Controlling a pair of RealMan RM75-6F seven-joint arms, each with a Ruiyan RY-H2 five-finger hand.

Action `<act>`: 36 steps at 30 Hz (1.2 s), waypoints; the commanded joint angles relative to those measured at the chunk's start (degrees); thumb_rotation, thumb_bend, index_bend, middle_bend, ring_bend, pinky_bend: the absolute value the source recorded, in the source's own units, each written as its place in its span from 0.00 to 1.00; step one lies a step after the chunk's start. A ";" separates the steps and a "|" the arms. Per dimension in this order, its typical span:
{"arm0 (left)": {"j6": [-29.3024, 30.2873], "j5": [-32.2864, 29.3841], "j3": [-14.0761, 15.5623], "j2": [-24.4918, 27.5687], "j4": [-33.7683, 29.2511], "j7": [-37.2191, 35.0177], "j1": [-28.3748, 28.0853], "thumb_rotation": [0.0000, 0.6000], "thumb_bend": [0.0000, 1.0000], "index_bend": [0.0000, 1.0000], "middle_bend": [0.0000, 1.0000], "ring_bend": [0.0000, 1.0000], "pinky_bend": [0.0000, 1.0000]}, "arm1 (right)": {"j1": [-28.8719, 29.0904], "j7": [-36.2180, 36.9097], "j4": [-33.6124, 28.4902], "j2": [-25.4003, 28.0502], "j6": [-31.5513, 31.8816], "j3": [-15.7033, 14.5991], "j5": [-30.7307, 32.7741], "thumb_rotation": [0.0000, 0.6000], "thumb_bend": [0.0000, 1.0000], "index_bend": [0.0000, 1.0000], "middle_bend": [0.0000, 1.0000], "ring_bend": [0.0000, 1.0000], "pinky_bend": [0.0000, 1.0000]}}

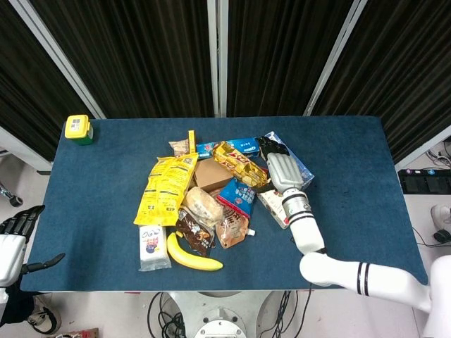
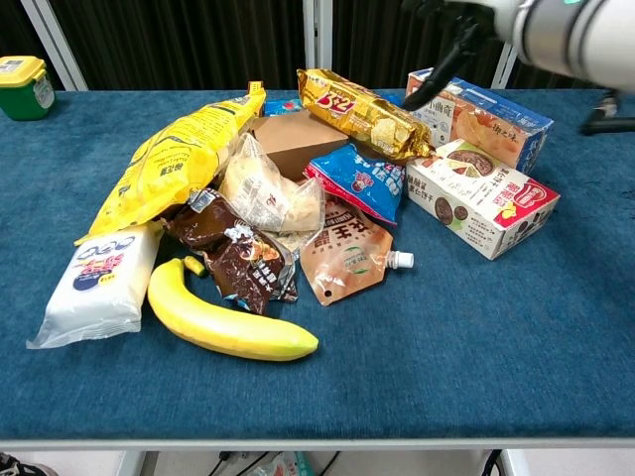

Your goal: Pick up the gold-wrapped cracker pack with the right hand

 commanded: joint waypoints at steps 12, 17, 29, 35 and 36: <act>-0.06 -0.46 -0.06 0.22 1.04 -1.35 0.33 0.63 0.00 0.08 0.10 0.12 0.24 | 6.80 5.58 15.51 -7.98 -8.29 2.62 12.53 1.00 0.07 0.00 0.00 0.00 0.00; -0.19 -0.69 -0.10 0.23 0.97 -1.43 0.40 0.63 0.00 0.08 0.10 0.12 0.24 | 7.47 7.64 18.00 -8.88 -10.75 2.37 14.31 1.00 0.12 0.00 0.01 0.00 0.03; -0.27 -1.37 -0.48 0.18 1.32 -2.33 0.53 0.64 0.00 0.08 0.10 0.12 0.24 | 9.30 10.74 21.36 -10.40 -13.89 2.19 17.32 1.00 0.21 0.09 0.22 0.18 0.31; -0.43 -1.30 -0.72 0.21 1.49 -2.72 0.26 0.65 0.00 0.08 0.10 0.12 0.24 | 10.22 10.90 22.19 -10.82 -12.83 1.52 17.94 1.00 0.29 0.25 0.32 0.30 0.43; -0.51 -1.35 -0.72 0.20 1.52 -2.75 0.25 0.65 0.00 0.08 0.10 0.12 0.24 | 10.32 10.87 22.32 -10.84 -12.61 1.47 18.11 1.00 0.31 0.29 0.34 0.32 0.46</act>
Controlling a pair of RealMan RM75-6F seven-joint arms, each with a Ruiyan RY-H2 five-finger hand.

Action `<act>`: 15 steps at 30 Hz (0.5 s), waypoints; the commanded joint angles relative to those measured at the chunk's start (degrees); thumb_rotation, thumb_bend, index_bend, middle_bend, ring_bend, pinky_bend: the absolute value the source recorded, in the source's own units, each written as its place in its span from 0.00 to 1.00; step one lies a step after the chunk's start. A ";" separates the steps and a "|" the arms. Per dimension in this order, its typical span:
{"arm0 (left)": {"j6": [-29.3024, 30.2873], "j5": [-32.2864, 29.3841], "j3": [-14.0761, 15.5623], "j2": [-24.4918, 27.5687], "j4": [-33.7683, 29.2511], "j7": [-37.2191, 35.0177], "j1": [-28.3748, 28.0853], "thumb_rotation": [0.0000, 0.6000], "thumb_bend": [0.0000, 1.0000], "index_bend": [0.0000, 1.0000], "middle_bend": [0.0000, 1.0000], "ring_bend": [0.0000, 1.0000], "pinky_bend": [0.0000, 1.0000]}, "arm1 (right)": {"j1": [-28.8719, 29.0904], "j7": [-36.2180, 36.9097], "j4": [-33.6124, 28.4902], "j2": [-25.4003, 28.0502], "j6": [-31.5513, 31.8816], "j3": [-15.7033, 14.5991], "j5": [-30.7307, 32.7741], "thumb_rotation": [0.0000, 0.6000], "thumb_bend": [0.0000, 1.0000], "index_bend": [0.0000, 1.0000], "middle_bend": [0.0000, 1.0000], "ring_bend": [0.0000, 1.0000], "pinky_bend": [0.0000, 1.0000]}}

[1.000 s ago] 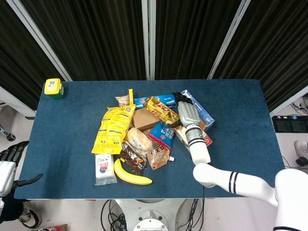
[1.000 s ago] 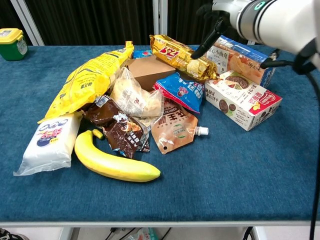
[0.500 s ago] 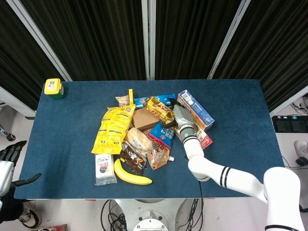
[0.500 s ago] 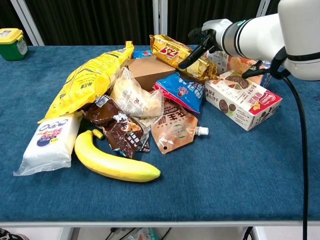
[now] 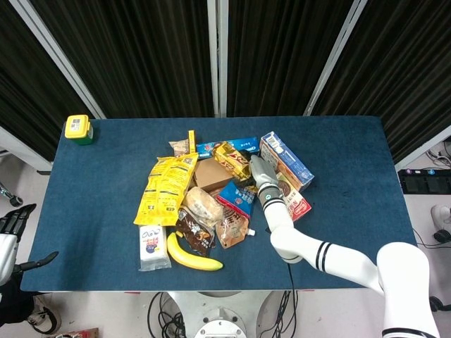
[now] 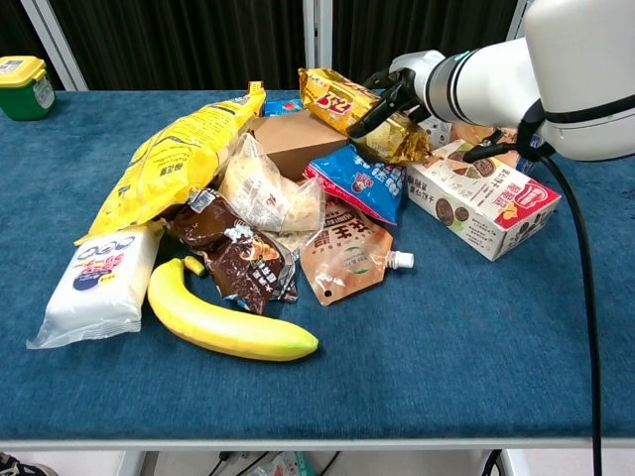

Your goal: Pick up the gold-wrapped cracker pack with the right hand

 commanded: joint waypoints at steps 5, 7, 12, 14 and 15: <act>-0.10 -0.27 0.01 -0.08 0.40 -0.35 0.11 0.65 0.00 0.08 0.10 0.12 0.24 | 0.85 0.03 1.17 -0.63 2.12 -0.50 0.70 1.00 0.36 0.43 0.43 0.43 0.57; -0.08 -0.33 0.04 -0.09 0.48 -0.42 0.19 0.65 0.00 0.08 0.10 0.12 0.24 | 0.88 0.35 1.39 -0.87 2.90 -0.39 0.30 1.00 0.39 0.49 0.46 0.46 0.60; -0.07 -0.38 0.12 -0.21 0.79 -0.60 0.34 0.66 0.00 0.08 0.10 0.12 0.24 | 0.12 2.22 0.20 -0.45 4.51 0.22 -2.70 1.00 0.46 0.53 0.49 0.48 0.63; -0.08 -0.35 0.12 -0.25 0.86 -0.65 0.33 0.67 0.00 0.08 0.10 0.12 0.24 | -0.60 3.36 -1.39 0.31 5.43 0.52 -4.84 1.00 0.47 0.53 0.49 0.48 0.63; -0.07 -0.33 0.11 -0.27 0.88 -0.67 0.33 0.67 0.00 0.08 0.10 0.12 0.24 | -0.95 3.94 -2.32 0.75 5.90 0.71 -5.93 1.00 0.47 0.53 0.49 0.48 0.63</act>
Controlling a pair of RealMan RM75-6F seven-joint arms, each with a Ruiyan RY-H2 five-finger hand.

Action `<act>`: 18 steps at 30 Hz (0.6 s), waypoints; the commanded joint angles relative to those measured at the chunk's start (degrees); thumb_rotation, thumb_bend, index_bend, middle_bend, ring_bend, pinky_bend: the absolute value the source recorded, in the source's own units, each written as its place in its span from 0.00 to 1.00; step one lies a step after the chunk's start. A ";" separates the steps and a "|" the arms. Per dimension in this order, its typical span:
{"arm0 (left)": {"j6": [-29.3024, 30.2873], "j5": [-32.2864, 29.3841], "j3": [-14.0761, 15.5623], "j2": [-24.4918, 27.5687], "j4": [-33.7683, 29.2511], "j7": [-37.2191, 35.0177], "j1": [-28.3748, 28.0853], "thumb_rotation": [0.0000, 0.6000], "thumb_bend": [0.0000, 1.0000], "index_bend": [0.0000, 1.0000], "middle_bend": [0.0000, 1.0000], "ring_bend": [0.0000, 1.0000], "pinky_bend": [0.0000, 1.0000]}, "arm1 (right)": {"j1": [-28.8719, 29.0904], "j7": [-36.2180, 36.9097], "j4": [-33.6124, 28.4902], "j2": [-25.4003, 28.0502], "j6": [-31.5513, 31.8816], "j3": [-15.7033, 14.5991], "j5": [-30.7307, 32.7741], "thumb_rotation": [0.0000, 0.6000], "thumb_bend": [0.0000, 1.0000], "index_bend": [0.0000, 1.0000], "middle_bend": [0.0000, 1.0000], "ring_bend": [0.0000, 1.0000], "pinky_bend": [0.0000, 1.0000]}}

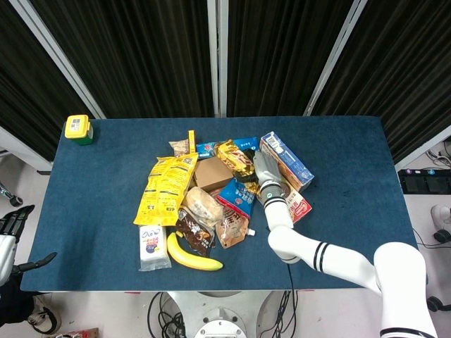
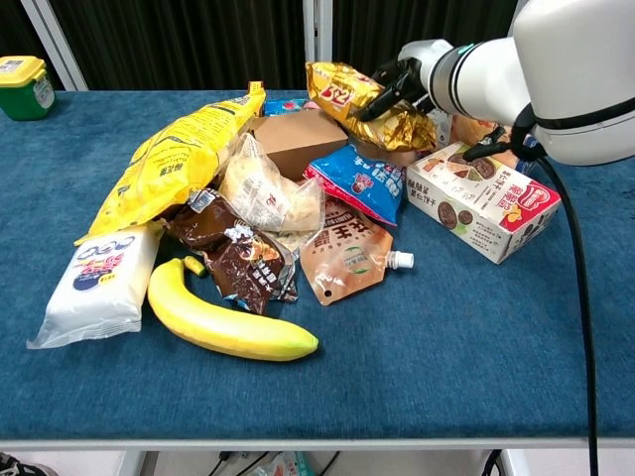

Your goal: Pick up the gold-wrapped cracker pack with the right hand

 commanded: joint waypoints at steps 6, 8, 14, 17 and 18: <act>0.22 0.06 -0.16 -0.09 -0.04 0.01 0.01 0.66 0.00 0.08 0.10 0.12 0.24 | -4.55 7.89 -12.30 5.28 4.89 1.77 -15.71 1.00 0.48 0.54 0.49 0.49 0.63; 0.25 0.02 -0.17 -0.11 -0.08 0.08 0.04 0.67 0.00 0.08 0.10 0.12 0.24 | -6.44 10.37 -16.89 7.42 4.64 1.15 -21.39 1.00 0.48 0.54 0.50 0.49 0.63; 0.32 0.23 -0.11 -0.09 -0.57 0.55 0.07 0.66 0.00 0.08 0.10 0.12 0.24 | -12.24 16.05 -27.28 14.29 1.01 -4.60 -37.95 1.00 0.47 0.55 0.50 0.50 0.63; 0.60 0.54 -0.03 0.08 -1.10 1.03 0.14 0.67 0.00 0.08 0.10 0.12 0.24 | -14.76 18.01 -30.24 16.42 2.16 -7.33 -46.13 1.00 0.47 0.55 0.50 0.50 0.63; 0.72 0.67 0.01 0.16 -1.27 1.19 0.18 0.67 0.00 0.08 0.10 0.12 0.24 | -15.44 18.62 -30.90 16.91 2.68 -8.11 -48.54 1.00 0.47 0.55 0.50 0.50 0.63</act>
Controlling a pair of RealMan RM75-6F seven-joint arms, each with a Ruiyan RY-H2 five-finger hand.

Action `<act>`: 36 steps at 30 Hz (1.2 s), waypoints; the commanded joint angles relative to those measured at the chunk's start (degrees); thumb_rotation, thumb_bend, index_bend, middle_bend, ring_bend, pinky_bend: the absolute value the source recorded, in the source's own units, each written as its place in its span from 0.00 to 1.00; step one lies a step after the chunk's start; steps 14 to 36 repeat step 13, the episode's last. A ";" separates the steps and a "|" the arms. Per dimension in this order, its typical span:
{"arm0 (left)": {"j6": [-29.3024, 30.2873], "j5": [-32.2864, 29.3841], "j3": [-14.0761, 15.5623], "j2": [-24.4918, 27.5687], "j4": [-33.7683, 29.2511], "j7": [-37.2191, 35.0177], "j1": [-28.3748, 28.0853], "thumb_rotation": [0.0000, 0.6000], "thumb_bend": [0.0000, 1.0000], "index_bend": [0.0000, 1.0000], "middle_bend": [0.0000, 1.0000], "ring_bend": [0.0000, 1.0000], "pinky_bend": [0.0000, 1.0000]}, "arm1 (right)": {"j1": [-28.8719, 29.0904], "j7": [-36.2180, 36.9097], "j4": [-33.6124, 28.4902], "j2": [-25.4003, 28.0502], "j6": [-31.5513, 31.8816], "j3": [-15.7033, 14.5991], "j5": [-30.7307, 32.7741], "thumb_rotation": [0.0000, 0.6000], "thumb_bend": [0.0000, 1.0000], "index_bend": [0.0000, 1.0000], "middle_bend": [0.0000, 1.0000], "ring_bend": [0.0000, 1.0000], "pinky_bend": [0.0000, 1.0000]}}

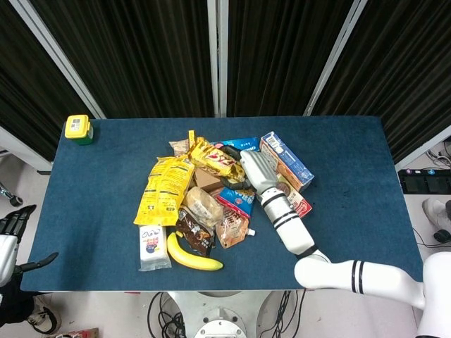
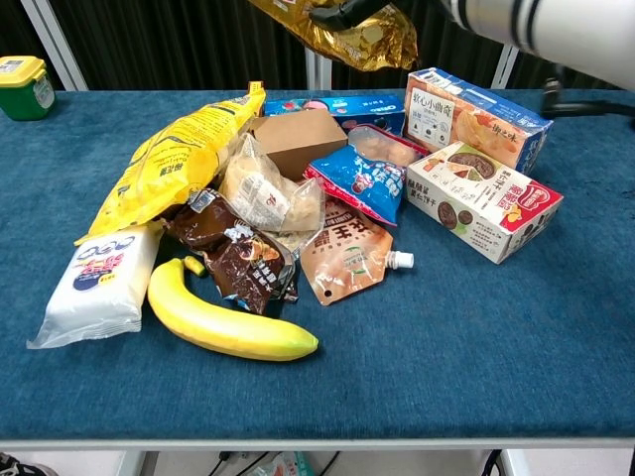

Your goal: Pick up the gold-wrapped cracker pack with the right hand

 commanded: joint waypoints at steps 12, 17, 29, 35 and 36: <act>0.46 0.12 -0.07 0.38 -1.10 1.40 0.22 0.66 0.00 0.08 0.10 0.12 0.24 | -8.51 10.33 -0.18 5.71 9.99 -12.47 -37.72 1.00 0.47 0.55 0.50 0.50 0.63; 0.51 0.13 -0.07 0.37 -1.15 1.44 0.25 0.66 0.00 0.08 0.10 0.12 0.24 | -8.44 10.45 -0.03 5.64 9.90 -12.47 -37.56 1.00 0.47 0.55 0.49 0.50 0.63; 0.51 0.13 -0.07 0.37 -1.15 1.44 0.25 0.66 0.00 0.08 0.10 0.12 0.24 | -8.44 10.45 -0.03 5.64 9.90 -12.47 -37.56 1.00 0.47 0.55 0.49 0.50 0.63; 0.51 0.13 -0.07 0.37 -1.15 1.44 0.25 0.66 0.00 0.08 0.10 0.12 0.24 | -8.44 10.45 -0.03 5.64 9.90 -12.47 -37.56 1.00 0.47 0.55 0.49 0.50 0.63; 0.51 0.13 -0.07 0.37 -1.15 1.44 0.25 0.66 0.00 0.08 0.10 0.12 0.24 | -8.44 10.45 -0.03 5.64 9.90 -12.47 -37.56 1.00 0.47 0.55 0.49 0.50 0.63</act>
